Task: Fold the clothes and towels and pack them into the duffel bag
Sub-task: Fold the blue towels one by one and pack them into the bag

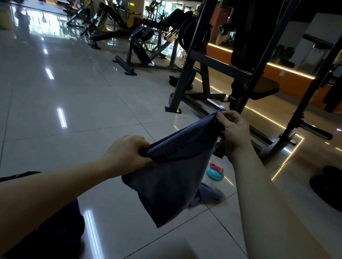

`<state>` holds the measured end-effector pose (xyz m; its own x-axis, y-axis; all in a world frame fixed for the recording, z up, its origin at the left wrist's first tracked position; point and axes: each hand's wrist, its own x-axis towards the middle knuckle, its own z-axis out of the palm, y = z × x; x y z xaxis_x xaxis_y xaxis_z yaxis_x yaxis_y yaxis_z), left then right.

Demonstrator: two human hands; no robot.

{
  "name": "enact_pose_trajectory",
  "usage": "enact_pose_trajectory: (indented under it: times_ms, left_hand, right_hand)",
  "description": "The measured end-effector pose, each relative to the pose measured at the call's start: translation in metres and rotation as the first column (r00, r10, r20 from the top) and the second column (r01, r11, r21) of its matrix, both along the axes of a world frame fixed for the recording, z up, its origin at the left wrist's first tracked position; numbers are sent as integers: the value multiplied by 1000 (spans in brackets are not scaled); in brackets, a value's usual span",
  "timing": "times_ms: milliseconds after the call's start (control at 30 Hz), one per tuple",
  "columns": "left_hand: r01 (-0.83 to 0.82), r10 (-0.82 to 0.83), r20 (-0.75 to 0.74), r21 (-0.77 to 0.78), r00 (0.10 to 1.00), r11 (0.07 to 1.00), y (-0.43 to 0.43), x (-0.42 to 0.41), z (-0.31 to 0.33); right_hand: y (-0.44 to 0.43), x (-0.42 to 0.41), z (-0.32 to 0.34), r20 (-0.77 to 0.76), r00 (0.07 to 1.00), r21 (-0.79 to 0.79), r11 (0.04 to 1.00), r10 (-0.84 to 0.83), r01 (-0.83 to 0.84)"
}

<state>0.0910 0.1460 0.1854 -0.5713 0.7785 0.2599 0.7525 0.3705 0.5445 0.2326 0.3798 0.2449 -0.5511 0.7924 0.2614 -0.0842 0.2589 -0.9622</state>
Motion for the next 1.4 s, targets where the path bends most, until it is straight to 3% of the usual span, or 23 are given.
enact_pose_trajectory:
  times_ms: [267, 433, 667, 900, 1167, 1400]
  left_hand:
    - [10, -10, -3, 38, 1000, 999, -5, -2, 2]
    - [37, -41, 73, 58, 997, 998, -7, -6, 9]
    - [35, -18, -144, 119, 989, 992, -20, -10, 17]
    - [50, -37, -135, 93, 990, 994, -27, -16, 19]
    - [60, -43, -277, 54, 960, 997, -26, -18, 17]
    - [80, -77, -230, 5, 970, 997, -29, -20, 14]
  right_hand:
    - [8, 9, -27, 12, 996, -133, 987, -86, 86]
    - [11, 10, -30, -47, 994, -213, 973, -97, 85]
    - [8, 5, -39, -77, 991, -308, 948, -108, 79]
    - [11, 6, -46, -54, 983, -310, 939, -173, 148]
    - [7, 2, -48, -107, 987, -336, 939, -122, 80]
    - [11, 3, -36, -152, 977, -327, 941, -147, 90]
